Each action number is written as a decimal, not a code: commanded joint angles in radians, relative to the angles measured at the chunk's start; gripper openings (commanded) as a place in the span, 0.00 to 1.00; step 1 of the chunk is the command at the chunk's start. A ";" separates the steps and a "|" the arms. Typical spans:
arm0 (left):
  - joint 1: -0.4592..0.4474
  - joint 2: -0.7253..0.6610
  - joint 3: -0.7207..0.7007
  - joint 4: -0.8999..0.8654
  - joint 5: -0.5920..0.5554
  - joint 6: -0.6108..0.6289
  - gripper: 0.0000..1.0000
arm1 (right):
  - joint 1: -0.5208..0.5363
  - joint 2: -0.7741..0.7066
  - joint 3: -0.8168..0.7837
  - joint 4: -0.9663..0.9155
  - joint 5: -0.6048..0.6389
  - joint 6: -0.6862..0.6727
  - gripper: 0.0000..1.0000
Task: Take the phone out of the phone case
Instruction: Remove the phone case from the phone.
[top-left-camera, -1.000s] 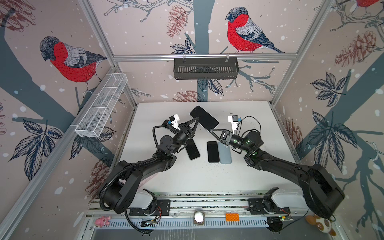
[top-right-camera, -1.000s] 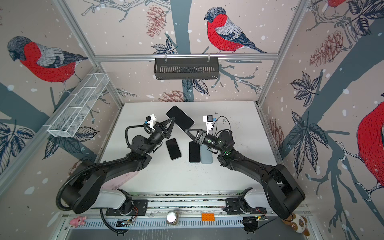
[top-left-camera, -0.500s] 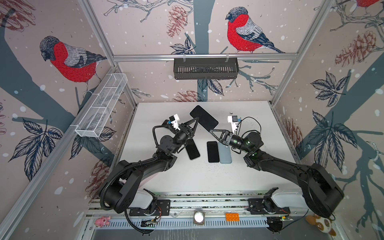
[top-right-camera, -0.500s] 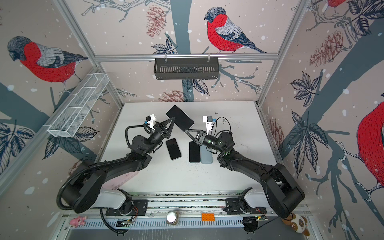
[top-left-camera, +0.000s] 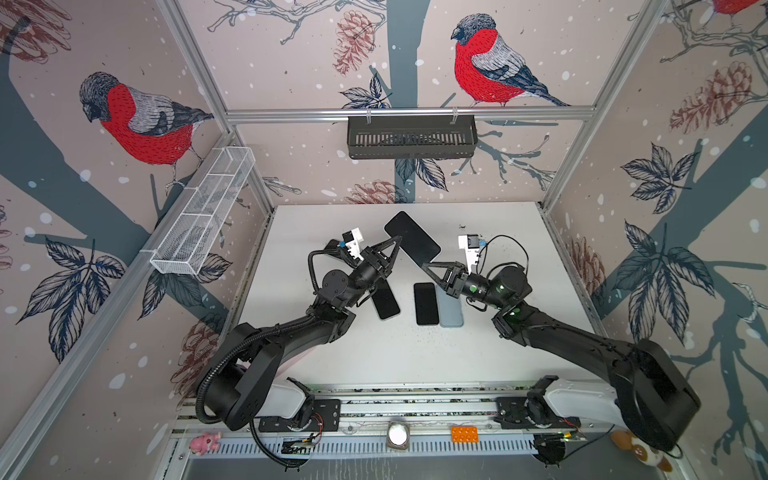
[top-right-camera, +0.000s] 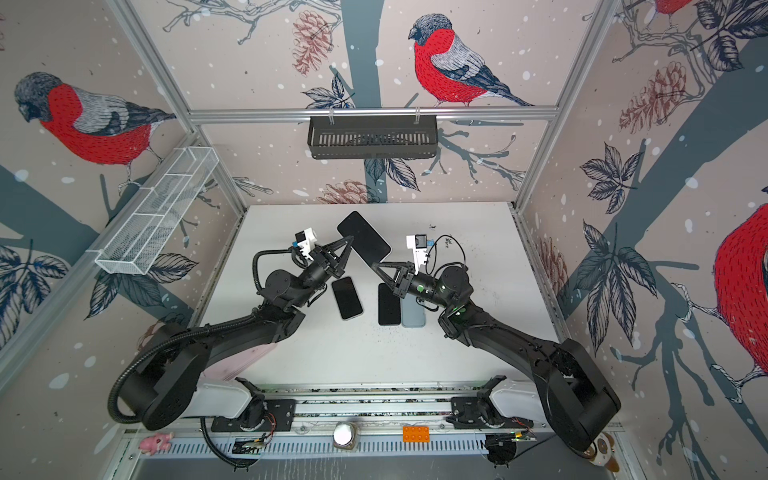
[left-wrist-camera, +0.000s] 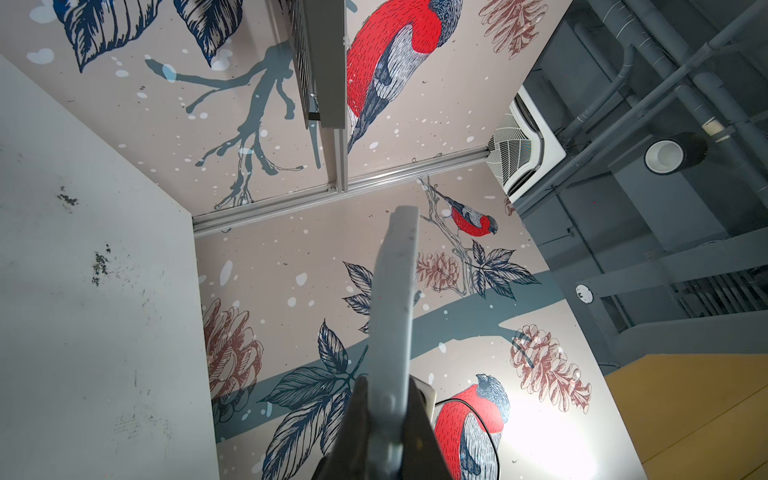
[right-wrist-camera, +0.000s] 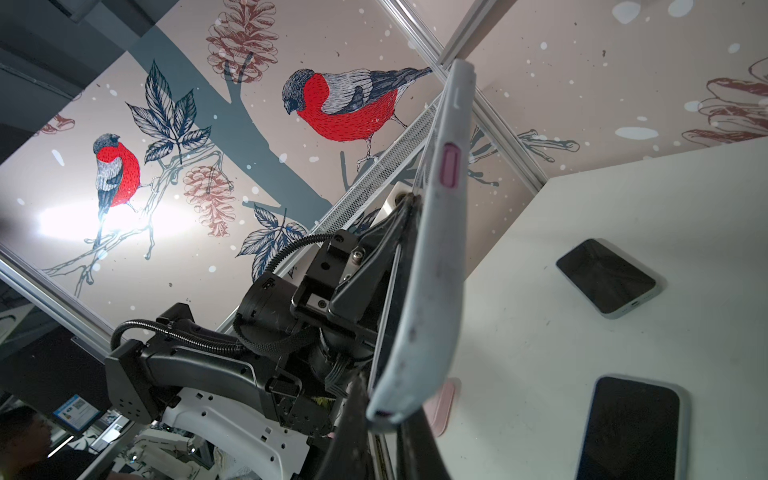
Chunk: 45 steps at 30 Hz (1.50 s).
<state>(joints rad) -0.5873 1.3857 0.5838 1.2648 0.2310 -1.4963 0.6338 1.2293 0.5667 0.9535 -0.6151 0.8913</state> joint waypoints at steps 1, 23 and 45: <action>-0.010 -0.013 0.020 0.024 -0.037 -0.047 0.00 | 0.006 -0.017 -0.001 -0.076 -0.033 -0.193 0.03; -0.041 -0.005 0.059 -0.024 -0.049 -0.030 0.00 | -0.037 -0.017 -0.022 -0.143 -0.023 -0.347 0.13; -0.053 -0.011 0.061 -0.043 -0.064 -0.024 0.00 | -0.062 -0.023 -0.040 -0.190 0.091 -0.382 0.20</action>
<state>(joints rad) -0.6407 1.3811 0.6403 1.1259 0.1635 -1.5040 0.5785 1.2167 0.5323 0.7681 -0.5629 0.5243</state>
